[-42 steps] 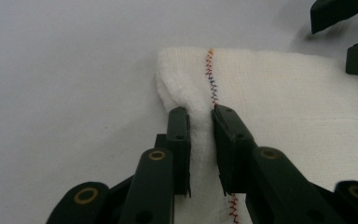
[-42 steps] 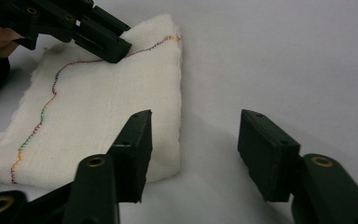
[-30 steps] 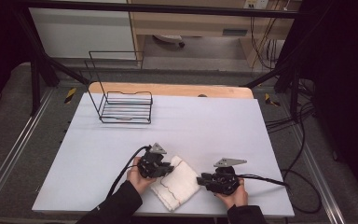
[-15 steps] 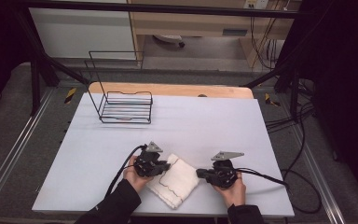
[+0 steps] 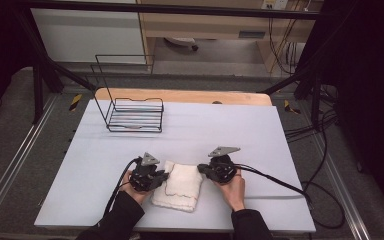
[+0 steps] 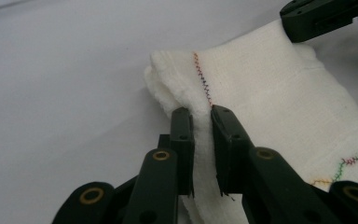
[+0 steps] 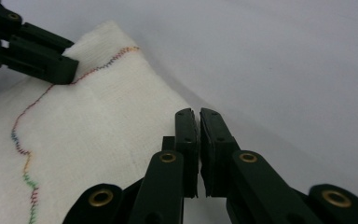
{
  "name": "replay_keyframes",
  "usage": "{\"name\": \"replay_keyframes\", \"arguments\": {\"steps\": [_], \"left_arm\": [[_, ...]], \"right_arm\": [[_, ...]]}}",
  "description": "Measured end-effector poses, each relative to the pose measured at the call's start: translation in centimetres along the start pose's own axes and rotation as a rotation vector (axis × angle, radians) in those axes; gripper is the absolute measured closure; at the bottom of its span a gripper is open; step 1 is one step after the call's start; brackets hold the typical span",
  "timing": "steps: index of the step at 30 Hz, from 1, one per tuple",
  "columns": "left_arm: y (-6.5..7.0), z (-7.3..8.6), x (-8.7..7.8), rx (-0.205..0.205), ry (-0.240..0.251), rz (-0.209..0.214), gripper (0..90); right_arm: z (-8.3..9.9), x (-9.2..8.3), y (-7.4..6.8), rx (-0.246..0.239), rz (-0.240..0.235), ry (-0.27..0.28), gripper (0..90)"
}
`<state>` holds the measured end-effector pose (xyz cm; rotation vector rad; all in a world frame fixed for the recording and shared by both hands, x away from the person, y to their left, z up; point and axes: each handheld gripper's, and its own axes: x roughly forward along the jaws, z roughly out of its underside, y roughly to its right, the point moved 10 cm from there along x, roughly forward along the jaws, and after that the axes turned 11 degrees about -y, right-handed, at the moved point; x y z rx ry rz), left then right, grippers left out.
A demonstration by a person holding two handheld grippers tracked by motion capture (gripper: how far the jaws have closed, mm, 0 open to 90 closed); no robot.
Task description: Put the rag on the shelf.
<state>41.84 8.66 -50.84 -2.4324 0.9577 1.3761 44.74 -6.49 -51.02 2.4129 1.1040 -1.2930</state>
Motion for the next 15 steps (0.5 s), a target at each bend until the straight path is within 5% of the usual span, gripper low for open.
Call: {"name": "replay_keyframes", "arguments": {"steps": [7,10,15], "left_arm": [[-0.8,0.1,0.3,0.0,-0.009,0.011,69.8],[-1.9,-0.6,-0.2,-0.007,0.003,0.028,52.6],[-3.5,-1.8,-0.2,-0.042,0.016,0.053,43.7]], "right_arm": [[-0.2,0.4,0.2,-0.007,0.018,0.015,78.2],[-0.7,-0.7,0.1,-0.002,0.016,0.056,61.1],[-0.8,-2.3,0.2,0.006,0.007,0.089,35.7]]}}
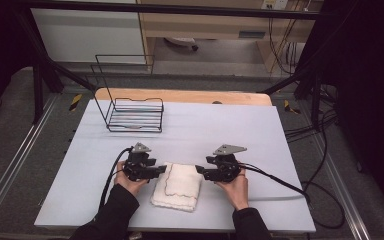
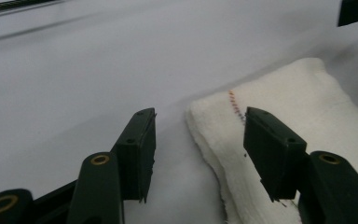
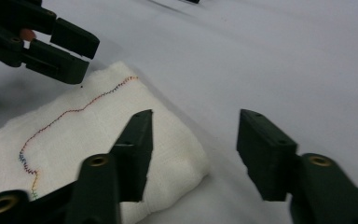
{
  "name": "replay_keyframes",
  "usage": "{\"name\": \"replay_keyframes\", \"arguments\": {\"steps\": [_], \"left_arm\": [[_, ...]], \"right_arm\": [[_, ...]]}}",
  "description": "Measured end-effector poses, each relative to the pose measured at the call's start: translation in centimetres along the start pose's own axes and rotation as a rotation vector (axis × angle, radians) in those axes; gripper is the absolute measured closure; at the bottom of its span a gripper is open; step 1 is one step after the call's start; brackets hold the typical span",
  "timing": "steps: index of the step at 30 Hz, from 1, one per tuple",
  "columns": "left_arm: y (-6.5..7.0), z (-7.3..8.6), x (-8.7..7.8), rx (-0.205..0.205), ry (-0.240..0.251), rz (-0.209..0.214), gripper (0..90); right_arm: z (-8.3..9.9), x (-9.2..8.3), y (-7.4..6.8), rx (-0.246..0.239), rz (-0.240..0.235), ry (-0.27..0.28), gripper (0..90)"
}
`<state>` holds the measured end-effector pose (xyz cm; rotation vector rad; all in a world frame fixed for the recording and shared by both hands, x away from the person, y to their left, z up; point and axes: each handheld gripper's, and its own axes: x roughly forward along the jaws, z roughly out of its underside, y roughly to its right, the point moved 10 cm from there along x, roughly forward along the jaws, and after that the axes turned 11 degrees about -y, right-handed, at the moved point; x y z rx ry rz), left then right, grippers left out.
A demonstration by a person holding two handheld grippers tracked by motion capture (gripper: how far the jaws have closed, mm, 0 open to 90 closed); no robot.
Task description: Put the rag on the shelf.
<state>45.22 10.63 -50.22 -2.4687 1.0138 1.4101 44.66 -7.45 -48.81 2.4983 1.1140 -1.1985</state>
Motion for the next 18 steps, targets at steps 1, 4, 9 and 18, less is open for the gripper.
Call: {"name": "replay_keyframes", "arguments": {"steps": [1,4,9,18], "left_arm": [[-0.2,-0.2,0.2,-0.007,-0.003,-0.005,43.2],[-0.6,-0.5,0.7,-0.017,-0.013,-0.005,43.2],[-0.1,-1.0,1.7,0.007,-0.025,-0.023,44.3],[0.2,-0.8,2.5,0.013,-0.038,-0.025,56.7]], "right_arm": [[0.2,-0.2,0.2,-0.005,0.004,0.0,31.1],[0.6,-0.7,0.4,0.002,0.01,-0.003,25.3],[1.7,-1.7,1.2,0.042,0.005,0.015,14.5],[3.0,-2.5,1.8,0.074,0.012,0.015,8.6]]}}
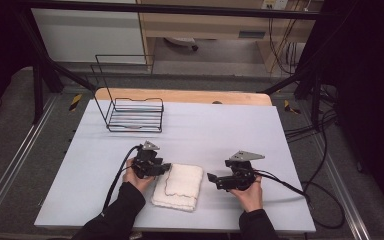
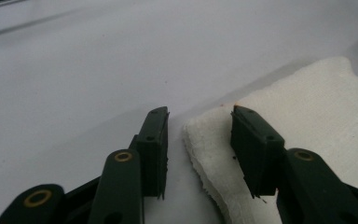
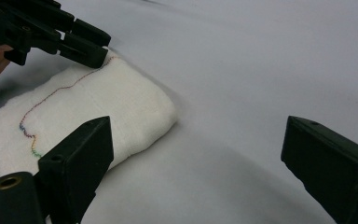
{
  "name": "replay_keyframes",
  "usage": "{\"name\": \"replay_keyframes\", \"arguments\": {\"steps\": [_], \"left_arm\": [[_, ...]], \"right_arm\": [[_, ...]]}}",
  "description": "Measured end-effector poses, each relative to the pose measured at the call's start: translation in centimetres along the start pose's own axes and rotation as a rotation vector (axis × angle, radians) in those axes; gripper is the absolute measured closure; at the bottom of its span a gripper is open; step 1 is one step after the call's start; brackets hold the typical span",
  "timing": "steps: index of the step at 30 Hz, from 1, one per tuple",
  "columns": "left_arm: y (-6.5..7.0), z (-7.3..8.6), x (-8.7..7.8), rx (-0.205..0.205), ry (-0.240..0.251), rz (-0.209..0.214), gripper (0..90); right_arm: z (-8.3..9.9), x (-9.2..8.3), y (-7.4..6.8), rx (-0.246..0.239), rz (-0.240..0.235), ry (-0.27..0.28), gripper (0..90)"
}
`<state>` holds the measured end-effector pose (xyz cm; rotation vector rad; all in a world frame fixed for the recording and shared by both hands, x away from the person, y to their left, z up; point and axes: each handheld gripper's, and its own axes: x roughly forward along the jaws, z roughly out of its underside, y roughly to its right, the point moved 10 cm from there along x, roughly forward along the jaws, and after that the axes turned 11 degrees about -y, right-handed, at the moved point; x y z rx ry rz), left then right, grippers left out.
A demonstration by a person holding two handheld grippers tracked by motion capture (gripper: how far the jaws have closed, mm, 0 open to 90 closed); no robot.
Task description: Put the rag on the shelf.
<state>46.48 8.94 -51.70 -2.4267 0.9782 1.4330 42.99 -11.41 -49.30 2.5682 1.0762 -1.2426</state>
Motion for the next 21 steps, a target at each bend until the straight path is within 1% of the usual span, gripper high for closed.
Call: {"name": "replay_keyframes", "arguments": {"steps": [2,4,6,7,11,14,17,18,21], "left_arm": [[0.1,0.1,0.0,-0.013,0.0,0.01,58.7],[0.1,0.1,0.1,-0.017,0.001,0.012,59.6],[0.3,0.1,0.1,-0.019,0.0,0.024,63.7],[0.4,0.2,0.1,-0.02,-0.001,0.025,66.7],[0.7,0.2,0.1,-0.023,-0.007,0.025,72.1],[0.9,0.3,0.1,-0.029,-0.009,0.03,76.0],[1.1,0.3,0.1,-0.015,-0.008,0.012,79.0],[1.1,0.3,0.1,-0.004,-0.008,0.004,79.5],[1.2,0.3,0.1,0.009,-0.005,-0.007,79.9]], "right_arm": [[0.2,0.2,-0.2,0.006,-0.006,-0.007,8.0],[0.3,0.3,-0.3,0.009,-0.007,-0.012,7.1],[0.4,0.4,-0.3,0.003,-0.006,-0.016,6.8],[0.4,0.3,-0.3,0.007,-0.006,-0.013,6.6],[0.2,0.3,-0.2,0.0,0.002,0.003,5.9],[0.1,0.4,-0.2,0.001,0.001,0.002,5.2],[0.0,0.4,-0.2,0.009,-0.005,0.004,5.3],[0.0,0.5,-0.2,0.013,-0.005,0.005,5.6],[-0.3,0.6,-0.3,0.022,-0.019,0.012,7.6]]}}
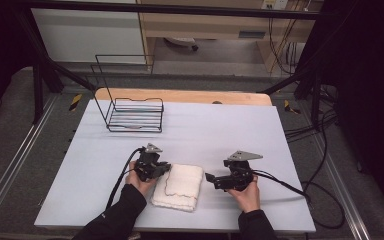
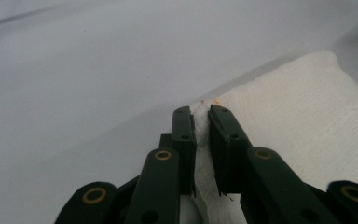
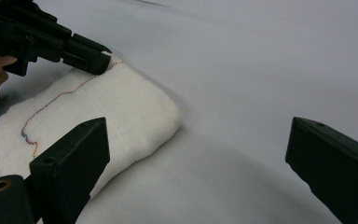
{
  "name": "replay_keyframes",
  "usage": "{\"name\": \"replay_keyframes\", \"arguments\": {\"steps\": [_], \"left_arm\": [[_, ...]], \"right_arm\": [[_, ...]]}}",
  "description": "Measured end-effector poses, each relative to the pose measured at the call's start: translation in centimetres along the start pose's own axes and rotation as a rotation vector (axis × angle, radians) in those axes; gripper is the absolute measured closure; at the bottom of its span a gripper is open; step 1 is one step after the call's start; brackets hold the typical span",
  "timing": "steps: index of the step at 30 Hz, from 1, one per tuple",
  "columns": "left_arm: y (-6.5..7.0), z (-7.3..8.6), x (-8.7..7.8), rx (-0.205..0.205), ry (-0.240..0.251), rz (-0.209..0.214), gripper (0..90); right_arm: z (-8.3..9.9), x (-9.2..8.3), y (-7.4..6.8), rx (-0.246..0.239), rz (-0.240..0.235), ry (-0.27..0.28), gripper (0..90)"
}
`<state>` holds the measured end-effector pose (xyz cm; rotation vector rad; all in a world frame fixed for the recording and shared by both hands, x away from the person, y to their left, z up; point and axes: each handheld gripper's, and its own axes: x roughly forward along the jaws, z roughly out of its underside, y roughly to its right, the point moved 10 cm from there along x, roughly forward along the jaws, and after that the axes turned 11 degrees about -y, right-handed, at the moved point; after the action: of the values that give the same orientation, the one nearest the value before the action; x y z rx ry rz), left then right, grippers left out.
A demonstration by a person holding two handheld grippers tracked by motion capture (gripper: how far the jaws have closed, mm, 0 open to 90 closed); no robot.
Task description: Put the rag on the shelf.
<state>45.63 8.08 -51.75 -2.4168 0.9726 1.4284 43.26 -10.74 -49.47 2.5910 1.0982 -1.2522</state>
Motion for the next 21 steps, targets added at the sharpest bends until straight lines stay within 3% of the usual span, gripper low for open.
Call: {"name": "replay_keyframes", "arguments": {"steps": [2,5,9,11,14,21], "left_arm": [[0.0,0.0,0.0,0.013,0.002,-0.001,79.9],[0.0,0.0,0.1,0.036,0.009,-0.004,79.7],[0.1,0.0,0.1,0.061,0.019,-0.006,79.4],[0.0,0.0,0.1,0.066,0.021,-0.001,79.1],[0.0,0.0,0.1,0.07,0.023,0.009,78.9],[0.1,0.0,0.1,0.095,0.034,-0.011,78.4]], "right_arm": [[-0.2,0.2,-0.1,0.019,-0.006,0.001,10.9],[-0.4,0.9,-0.2,-0.006,0.011,-0.019,18.6],[-0.9,2.1,-0.7,0.007,-0.02,-0.019,30.8],[-0.8,3.0,-0.6,0.001,0.006,-0.052,35.9],[-0.7,3.5,-0.8,0.006,0.011,-0.066,39.8],[-0.5,4.4,-0.8,0.027,0.013,-0.08,48.4]]}}
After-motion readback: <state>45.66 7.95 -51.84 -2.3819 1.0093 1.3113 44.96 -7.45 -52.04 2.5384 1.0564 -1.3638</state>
